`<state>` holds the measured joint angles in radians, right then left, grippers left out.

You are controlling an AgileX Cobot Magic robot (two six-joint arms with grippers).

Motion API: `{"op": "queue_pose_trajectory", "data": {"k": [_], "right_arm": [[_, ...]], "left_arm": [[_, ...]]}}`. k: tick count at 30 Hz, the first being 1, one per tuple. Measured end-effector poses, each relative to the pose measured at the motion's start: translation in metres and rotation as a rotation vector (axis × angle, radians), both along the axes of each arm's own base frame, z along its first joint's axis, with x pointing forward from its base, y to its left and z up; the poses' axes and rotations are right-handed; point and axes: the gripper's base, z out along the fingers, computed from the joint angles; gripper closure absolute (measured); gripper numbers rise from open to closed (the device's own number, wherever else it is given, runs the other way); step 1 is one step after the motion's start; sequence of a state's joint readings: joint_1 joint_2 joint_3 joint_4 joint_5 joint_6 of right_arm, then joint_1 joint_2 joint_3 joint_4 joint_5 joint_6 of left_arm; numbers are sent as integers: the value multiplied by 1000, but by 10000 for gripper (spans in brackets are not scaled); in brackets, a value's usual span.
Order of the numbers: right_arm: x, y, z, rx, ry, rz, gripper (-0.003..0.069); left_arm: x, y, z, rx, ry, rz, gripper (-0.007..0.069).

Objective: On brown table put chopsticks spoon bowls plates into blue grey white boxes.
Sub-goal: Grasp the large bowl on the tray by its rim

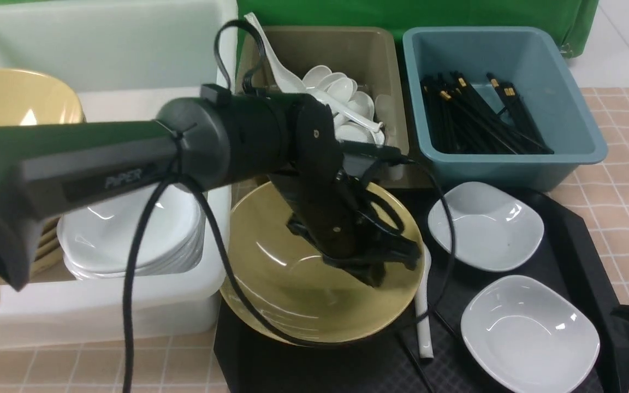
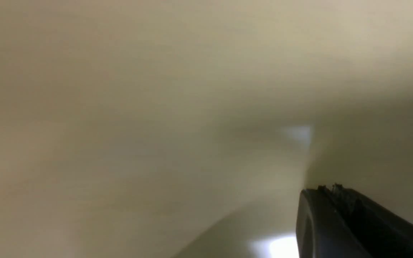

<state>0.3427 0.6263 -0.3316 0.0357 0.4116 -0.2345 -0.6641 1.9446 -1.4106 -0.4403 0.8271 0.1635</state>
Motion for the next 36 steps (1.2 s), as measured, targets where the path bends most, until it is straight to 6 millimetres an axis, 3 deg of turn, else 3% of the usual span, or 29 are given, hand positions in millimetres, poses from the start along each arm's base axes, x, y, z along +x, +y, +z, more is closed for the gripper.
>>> {"op": "queue_pose_trajectory", "data": {"k": [6, 10, 15, 17, 19, 24, 25, 28, 31, 36], "right_arm": [[0, 0, 0, 1, -2, -1, 620], [0, 0, 0, 1, -2, -1, 620], [0, 0, 0, 2, -1, -1, 620], [0, 0, 0, 2, -1, -1, 620], [0, 0, 0, 4, -2, -3, 620], [1, 0, 1, 8, -10, -3, 620], [1, 0, 1, 8, -10, -3, 620], [1, 0, 1, 10, -17, -4, 620], [1, 0, 1, 11, -19, -4, 620], [1, 0, 1, 11, -20, -4, 620]], "left_arm": [[-14, -25, 14, -122, 26, -96, 617], [-10, -30, 43, -141, 12, -155, 617], [8, -7, 80, 23, -90, -147, 588], [14, 1, 85, 82, -132, -126, 562], [26, 15, 89, 213, -230, -84, 482], [44, 26, 72, 385, -303, -1, 279], [45, 26, 72, 390, -305, 2, 271], [54, 27, 50, 484, -287, 28, 159], [57, 27, 31, 535, -251, 21, 126], [58, 23, 14, 542, -198, -1, 146]]}}
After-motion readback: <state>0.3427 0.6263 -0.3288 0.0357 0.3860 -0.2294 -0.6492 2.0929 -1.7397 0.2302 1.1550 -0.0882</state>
